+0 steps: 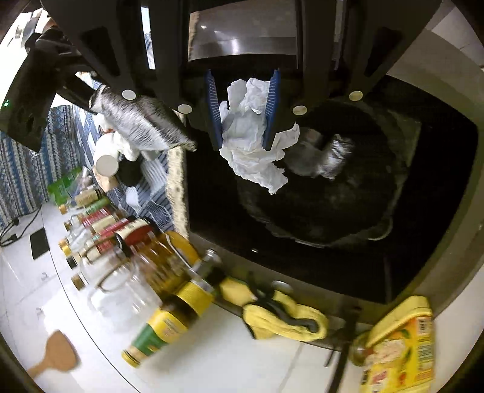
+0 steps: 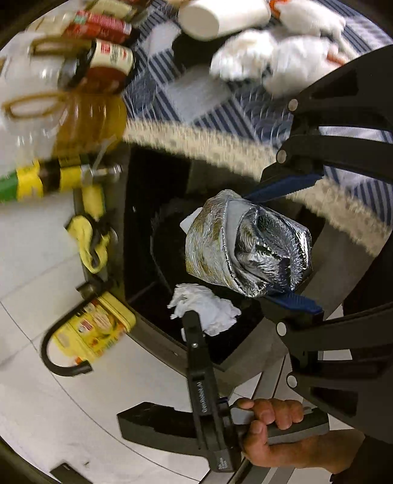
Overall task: Collect trash
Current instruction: 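Carry the tissue and foil bundle over the trash bag, then open both tools to drop the tissue and foil into the bag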
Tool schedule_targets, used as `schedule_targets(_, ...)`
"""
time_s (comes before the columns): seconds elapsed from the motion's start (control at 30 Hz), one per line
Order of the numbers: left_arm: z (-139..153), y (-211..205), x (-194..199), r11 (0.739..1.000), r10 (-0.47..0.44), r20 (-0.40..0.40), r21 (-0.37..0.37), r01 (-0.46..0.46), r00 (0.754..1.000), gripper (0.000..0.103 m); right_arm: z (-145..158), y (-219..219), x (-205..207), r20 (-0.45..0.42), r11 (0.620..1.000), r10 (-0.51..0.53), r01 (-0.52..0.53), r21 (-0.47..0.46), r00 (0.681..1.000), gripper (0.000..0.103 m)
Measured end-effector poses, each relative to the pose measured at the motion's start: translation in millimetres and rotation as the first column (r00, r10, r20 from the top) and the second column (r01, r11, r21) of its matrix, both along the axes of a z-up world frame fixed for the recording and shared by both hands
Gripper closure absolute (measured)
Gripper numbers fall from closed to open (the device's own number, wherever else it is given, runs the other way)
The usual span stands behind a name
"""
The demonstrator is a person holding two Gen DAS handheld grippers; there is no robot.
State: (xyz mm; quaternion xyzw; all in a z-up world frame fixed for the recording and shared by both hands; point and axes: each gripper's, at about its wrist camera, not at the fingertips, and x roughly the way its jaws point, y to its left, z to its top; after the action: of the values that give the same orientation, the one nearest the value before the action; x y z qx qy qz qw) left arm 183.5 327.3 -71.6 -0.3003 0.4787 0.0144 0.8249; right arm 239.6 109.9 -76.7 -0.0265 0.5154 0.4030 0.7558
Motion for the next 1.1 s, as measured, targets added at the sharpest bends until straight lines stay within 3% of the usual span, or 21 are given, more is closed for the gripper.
schedule_targets(0.3,0,61,-12,0.999,0.038,0.002,-0.004,-0.038,0.999,0.077,-7,68,-3,-0.015,0.999,0.033,-0.033,-0.017,0.999,0.047)
schedule_targets(0.7,-16,110,8,0.996,0.039,-0.013,-0.080,-0.040,0.999,0.075,-1,138,44,0.003,0.998,0.041,-0.041,-0.043,0.999,0.045)
schedule_targets(0.77,-23,113,14,0.996,0.019,-0.028,-0.083,-0.021,0.999,0.070,-1,151,53,0.008,0.996,0.066,-0.065,-0.052,0.998,0.039)
schedule_targets(0.8,-28,117,18,0.995,0.015,-0.047,-0.094,-0.020,0.999,0.056,-2,156,56,0.008,0.996,0.069,-0.069,-0.061,0.998,0.030)
schedule_targets(0.83,-33,120,20,0.993,0.019,-0.058,-0.111,-0.025,0.998,0.042,-4,161,61,0.009,0.995,0.067,-0.066,-0.069,0.998,0.029)
schedule_targets(1.1,-54,136,24,0.985,0.056,-0.085,-0.160,-0.070,0.995,0.040,-23,172,83,-0.048,0.996,0.040,-0.043,-0.079,0.998,0.029)
